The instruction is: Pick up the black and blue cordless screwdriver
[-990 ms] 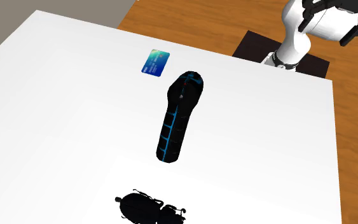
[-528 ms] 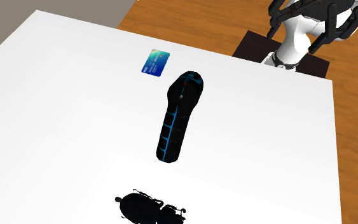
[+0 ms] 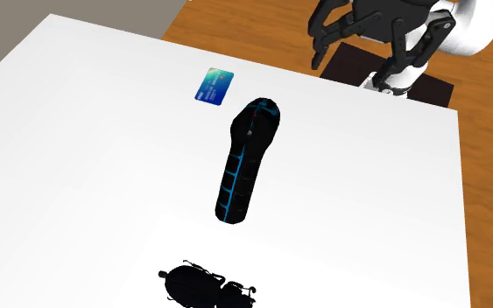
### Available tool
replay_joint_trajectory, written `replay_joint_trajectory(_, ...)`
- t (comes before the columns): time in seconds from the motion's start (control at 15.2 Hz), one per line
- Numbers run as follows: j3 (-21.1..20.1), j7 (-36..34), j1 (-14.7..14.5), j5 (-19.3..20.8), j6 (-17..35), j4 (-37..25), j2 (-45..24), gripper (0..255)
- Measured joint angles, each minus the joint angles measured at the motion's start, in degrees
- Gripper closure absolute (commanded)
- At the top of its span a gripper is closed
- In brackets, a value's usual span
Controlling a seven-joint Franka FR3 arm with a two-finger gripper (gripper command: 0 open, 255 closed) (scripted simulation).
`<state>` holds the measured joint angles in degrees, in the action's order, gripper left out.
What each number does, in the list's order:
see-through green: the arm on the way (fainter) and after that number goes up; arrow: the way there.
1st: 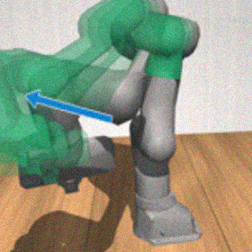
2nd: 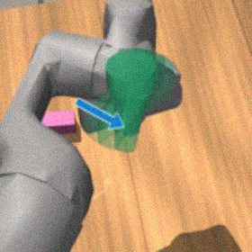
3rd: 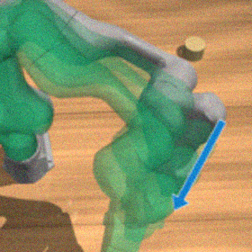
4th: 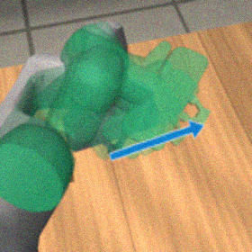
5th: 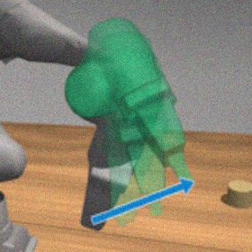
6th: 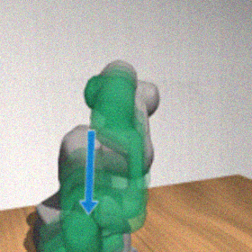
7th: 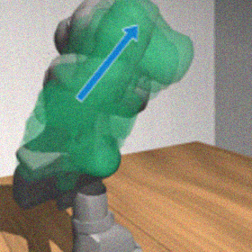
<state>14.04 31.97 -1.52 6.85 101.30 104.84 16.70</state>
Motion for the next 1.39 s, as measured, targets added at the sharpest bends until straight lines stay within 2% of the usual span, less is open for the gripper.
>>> replay_joint_trajectory(0.26,2.0,5.6,-0.1,-1.4,-0.1,-9.2,-9.0,0)
replay_joint_trajectory(0.46,3.4,10.4,0.6,-3.3,-1.6,-18.7,-16.9,0)
replay_joint_trajectory(0.79,4.4,17.3,3.3,-7.3,-6.7,-38.1,-31.2,0)
replay_joint_trajectory(0.92,4.4,17.9,3.6,-7.6,-5.9,-38.5,-32.3,0)
replay_joint_trajectory(1.32,4.3,17.5,2.9,-6.8,-0.8,-31.7,-30.7,0)
replay_joint_trajectory(1.39,4.3,17.5,2.9,-6.8,-0.4,-31.3,-30.5,255)
